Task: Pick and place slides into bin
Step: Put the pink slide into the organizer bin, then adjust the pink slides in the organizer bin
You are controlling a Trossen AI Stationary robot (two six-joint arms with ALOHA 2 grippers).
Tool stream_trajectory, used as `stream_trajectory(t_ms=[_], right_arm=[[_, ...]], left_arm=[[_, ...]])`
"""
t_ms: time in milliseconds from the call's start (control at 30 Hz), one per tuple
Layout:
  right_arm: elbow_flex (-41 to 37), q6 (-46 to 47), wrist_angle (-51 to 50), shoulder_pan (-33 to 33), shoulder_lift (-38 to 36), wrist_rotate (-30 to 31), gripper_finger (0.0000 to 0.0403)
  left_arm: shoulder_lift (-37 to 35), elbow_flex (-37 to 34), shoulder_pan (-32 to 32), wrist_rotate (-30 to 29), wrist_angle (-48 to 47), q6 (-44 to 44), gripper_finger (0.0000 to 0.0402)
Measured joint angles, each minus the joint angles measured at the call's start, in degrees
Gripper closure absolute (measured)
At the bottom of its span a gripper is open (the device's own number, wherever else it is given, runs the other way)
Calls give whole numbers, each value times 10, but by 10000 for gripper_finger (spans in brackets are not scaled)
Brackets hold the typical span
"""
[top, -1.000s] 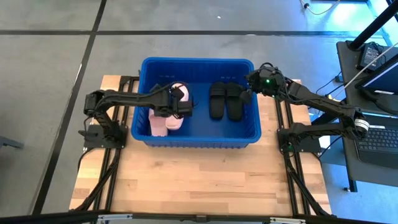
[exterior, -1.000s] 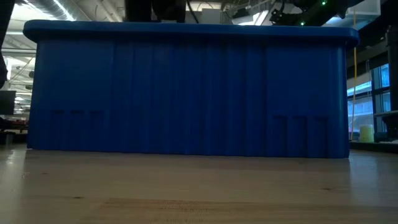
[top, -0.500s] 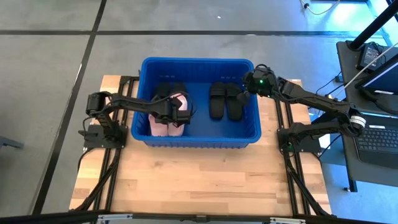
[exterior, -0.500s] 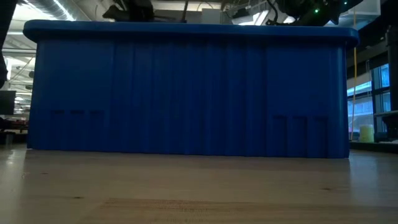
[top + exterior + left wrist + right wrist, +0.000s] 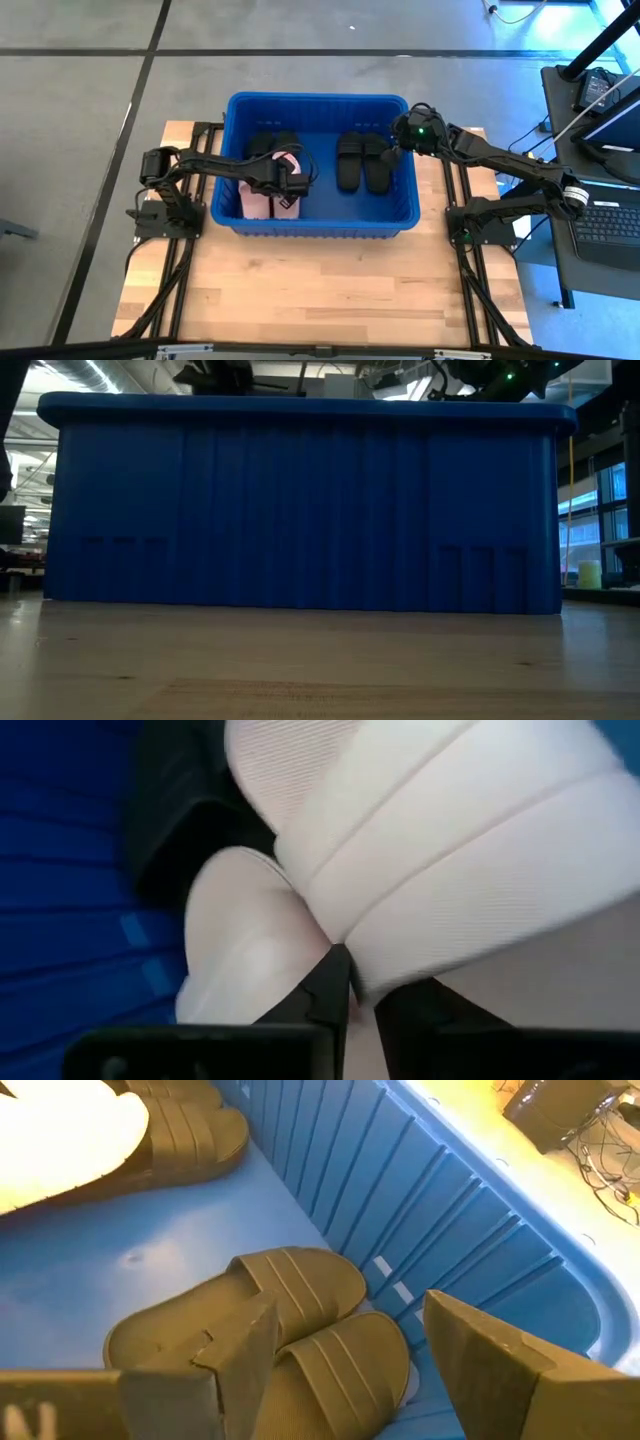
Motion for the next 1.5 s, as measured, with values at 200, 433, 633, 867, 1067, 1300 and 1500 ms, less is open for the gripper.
stream_trajectory(t_ms=[200, 433, 633, 867, 1067, 1300, 1500], right_arm=[[0, -9, 0, 0, 0, 0, 152], [0, -14, 0, 0, 0, 0, 152], [0, -16, 0, 0, 0, 0, 152], [0, -16, -1, 0, 0, 0, 152], [0, -22, 0, 0, 0, 0, 152], [0, -33, 0, 0, 0, 0, 152], [0, -36, 0, 0, 0, 0, 152]], left_arm=[[1, 11, 0, 36, -21, 1, 393], [1, 11, 0, 27, -22, 2, 358], [1, 12, -2, 26, -22, 2, 344], [1, 13, 6, 72, -22, -6, 324], [0, 13, 15, 109, -21, -4, 276], [0, 20, 16, 147, -31, 28, 259], [0, 58, 16, 122, -90, 28, 259]])
